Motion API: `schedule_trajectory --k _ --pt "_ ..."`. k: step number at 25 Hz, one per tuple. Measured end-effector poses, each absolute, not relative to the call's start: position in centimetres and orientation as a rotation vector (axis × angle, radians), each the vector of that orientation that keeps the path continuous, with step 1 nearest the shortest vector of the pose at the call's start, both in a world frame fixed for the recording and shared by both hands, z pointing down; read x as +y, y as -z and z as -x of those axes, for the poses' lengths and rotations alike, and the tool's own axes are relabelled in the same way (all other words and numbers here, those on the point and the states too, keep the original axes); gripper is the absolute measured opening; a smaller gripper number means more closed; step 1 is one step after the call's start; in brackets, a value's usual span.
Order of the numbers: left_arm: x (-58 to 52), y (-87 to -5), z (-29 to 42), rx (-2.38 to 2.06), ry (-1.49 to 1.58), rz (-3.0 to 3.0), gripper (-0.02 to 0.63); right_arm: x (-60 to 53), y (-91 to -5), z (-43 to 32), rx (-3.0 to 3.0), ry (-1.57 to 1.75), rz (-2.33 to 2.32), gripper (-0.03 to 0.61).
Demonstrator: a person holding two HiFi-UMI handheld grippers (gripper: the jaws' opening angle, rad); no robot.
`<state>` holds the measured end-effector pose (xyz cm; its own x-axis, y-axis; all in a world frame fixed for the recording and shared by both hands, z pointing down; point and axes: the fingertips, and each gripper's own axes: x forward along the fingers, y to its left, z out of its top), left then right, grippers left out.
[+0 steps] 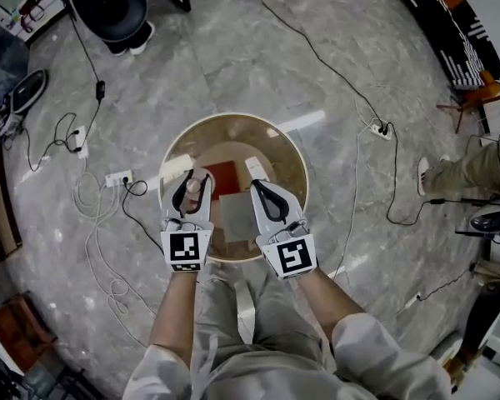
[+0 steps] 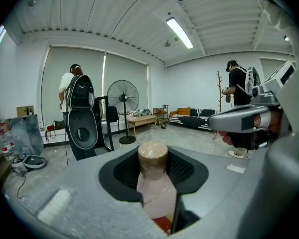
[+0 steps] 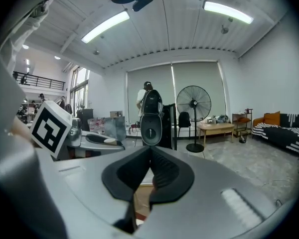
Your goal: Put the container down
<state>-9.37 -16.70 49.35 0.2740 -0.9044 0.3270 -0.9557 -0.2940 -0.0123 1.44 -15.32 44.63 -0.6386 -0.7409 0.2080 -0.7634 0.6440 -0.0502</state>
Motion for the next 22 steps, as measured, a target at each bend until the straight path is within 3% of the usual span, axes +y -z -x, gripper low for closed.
schedule_trajectory --k 22 --pt "-22.6 -72.5 8.7 -1.714 -0.454 -2.299 0.133 -19.9 -66.3 -1.0 -2.670 -0.290 -1.162 0.003"
